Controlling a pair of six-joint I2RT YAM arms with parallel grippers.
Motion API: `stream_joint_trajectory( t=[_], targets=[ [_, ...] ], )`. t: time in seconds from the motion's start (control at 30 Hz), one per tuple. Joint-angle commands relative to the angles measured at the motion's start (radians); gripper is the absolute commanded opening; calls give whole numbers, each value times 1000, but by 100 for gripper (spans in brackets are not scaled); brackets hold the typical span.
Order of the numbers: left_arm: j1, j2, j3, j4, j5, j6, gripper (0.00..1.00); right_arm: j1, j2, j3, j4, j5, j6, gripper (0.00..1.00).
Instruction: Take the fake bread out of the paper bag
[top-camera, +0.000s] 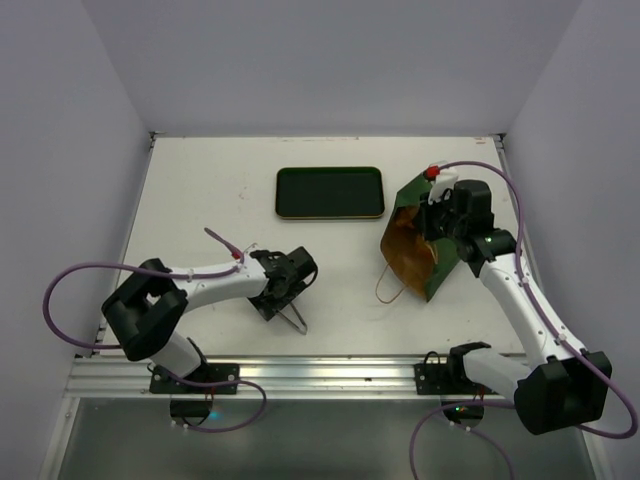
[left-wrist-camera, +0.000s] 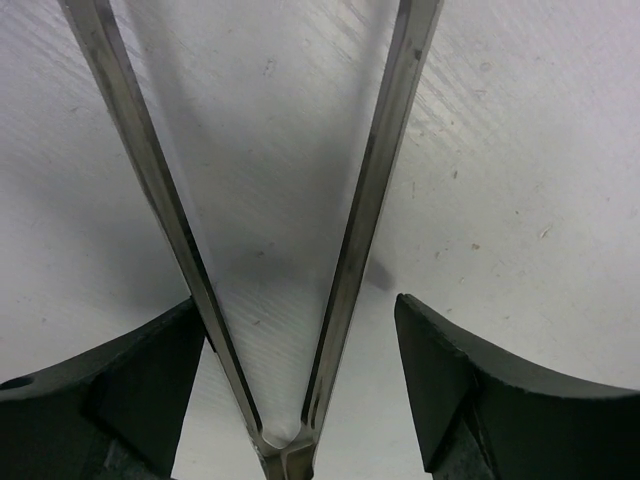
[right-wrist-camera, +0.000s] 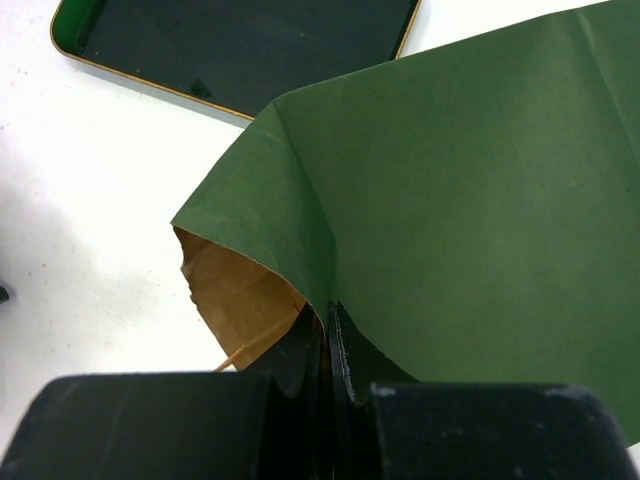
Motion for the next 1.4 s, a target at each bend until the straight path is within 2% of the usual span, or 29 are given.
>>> stream_joint_trajectory(
  t=[0.0, 0.2, 0.33, 0.53, 0.73, 0.77, 0.83, 0.93, 0.97, 1.1, 1.17, 1.2, 1.27, 1.3, 1.33, 1.37],
  targets=[
    [14, 72, -19, 8, -54, -112, 78, -1, -38, -7, 75, 3, 16, 0],
    [20, 125, 7, -26, -57, -103, 68, -5, -48, -10, 78, -3, 19, 0],
    [31, 148, 10, -29, -74, -85, 65, -7, -53, -10, 78, -7, 20, 0],
    [47, 183, 25, -24, -88, -33, 54, -10, -67, -15, 80, -12, 23, 0],
    [47, 169, 41, -12, -108, 41, 30, -13, -73, -15, 75, -20, 25, 0],
    [47, 157, 44, -9, -111, 85, 18, -13, -75, -13, 74, -20, 25, 0],
    [43, 105, 48, 0, -127, 144, 14, -13, -81, -12, 68, -20, 23, 0],
    [31, -2, 41, 66, -128, 318, 2, -14, -90, -3, 55, -18, 19, 0],
    [30, -35, 24, 91, -115, 428, 0, -14, -93, -1, 52, -20, 14, 0],
    [17, -256, -65, 227, -20, 693, 0, -16, -104, 13, 29, -23, -3, 0],
    [16, -349, -115, 316, 61, 801, 0, -16, -110, 16, 20, -23, -15, 0],
    [16, -450, -170, 406, 107, 848, 0, -16, -110, 17, 11, -24, -16, 0],
    [17, -551, -221, 492, 240, 941, 0, -18, -114, 22, 0, -24, -24, 0],
    [19, -634, -241, 563, 286, 967, 3, -18, -116, 25, -14, -26, -26, 0],
    [22, -664, -263, 579, 344, 978, 11, -18, -119, 27, -20, -26, -27, 0],
    [22, -700, -263, 586, 362, 1003, 14, -19, -122, 28, -29, -27, -27, 0]
  ],
)
